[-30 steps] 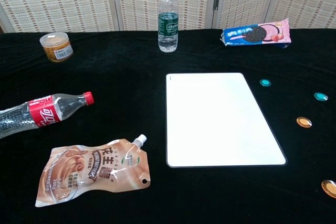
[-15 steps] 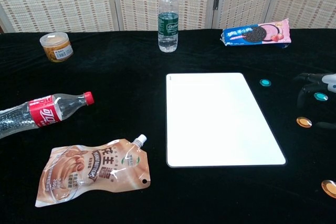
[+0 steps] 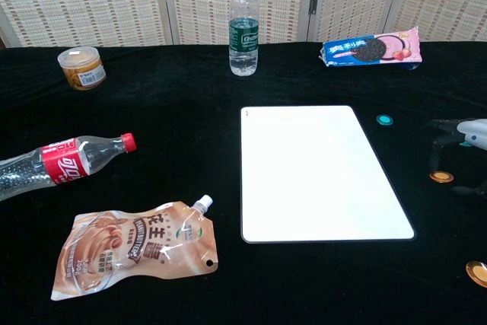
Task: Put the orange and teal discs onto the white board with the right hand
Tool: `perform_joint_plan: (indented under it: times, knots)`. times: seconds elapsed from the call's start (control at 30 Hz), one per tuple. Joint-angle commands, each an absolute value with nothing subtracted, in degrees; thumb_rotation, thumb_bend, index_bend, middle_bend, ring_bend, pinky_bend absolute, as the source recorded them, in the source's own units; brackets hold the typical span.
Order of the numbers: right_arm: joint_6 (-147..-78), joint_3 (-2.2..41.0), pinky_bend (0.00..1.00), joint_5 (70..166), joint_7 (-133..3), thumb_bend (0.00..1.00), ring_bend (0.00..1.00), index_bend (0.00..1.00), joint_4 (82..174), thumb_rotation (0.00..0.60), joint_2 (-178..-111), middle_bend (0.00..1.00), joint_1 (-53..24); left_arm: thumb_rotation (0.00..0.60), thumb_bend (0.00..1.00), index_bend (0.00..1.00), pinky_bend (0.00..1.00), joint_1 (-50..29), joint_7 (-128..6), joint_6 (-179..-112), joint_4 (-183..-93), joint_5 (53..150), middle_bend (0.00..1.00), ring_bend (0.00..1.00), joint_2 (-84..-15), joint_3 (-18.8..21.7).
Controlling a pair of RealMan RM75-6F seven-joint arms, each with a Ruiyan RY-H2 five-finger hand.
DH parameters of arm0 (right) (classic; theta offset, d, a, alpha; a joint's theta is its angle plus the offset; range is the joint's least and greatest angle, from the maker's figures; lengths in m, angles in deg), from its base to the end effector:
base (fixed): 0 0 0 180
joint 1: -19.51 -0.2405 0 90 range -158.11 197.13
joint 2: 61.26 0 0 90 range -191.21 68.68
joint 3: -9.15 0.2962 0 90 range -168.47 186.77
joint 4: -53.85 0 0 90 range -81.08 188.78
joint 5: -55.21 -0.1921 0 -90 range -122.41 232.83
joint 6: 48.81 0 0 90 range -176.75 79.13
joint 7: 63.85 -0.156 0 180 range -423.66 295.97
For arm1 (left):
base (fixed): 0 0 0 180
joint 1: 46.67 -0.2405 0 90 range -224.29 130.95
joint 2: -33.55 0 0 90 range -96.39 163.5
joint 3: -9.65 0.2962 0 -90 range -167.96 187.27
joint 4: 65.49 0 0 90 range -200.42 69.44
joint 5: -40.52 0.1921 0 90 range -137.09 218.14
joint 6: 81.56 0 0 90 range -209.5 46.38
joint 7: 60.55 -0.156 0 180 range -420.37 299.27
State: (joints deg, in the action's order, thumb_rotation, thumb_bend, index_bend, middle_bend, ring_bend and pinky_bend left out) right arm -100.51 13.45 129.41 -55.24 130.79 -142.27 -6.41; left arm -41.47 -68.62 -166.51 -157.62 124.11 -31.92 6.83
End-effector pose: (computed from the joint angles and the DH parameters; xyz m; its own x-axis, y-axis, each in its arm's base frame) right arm -0.3268 -0.3122 0.0411 0.4992 -0.3929 0.7723 -0.8659 -0.1934 0.4613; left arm -0.3443 0.1964 0.1869 0.5002 0.0081 0.8659 0.8655 0.0249 -0.5002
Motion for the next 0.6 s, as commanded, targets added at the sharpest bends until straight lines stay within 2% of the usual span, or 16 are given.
perform_joint_plan:
  times: [0.03,0.6]
  knots:
    - [-100.6,13.4,0.00,129.2,-55.4,0.38,0.01,0.43,130.2,0.600,-142.6,0.08,-6.6,0.600,0.16,0.00,0.00,-41.5,-68.5,-166.5,-157.6,124.1,0.00,0.00,-31.9,6.8]
    - [-100.2,13.0,0.00,128.2,-55.3,0.38,0.03,0.47,128.4,0.600,-144.2,0.10,-7.5,0.600,0.16,0.00,0.00,-41.7,-68.1,-166.1,-157.1,123.6,0.00,0.00,-32.0,7.0]
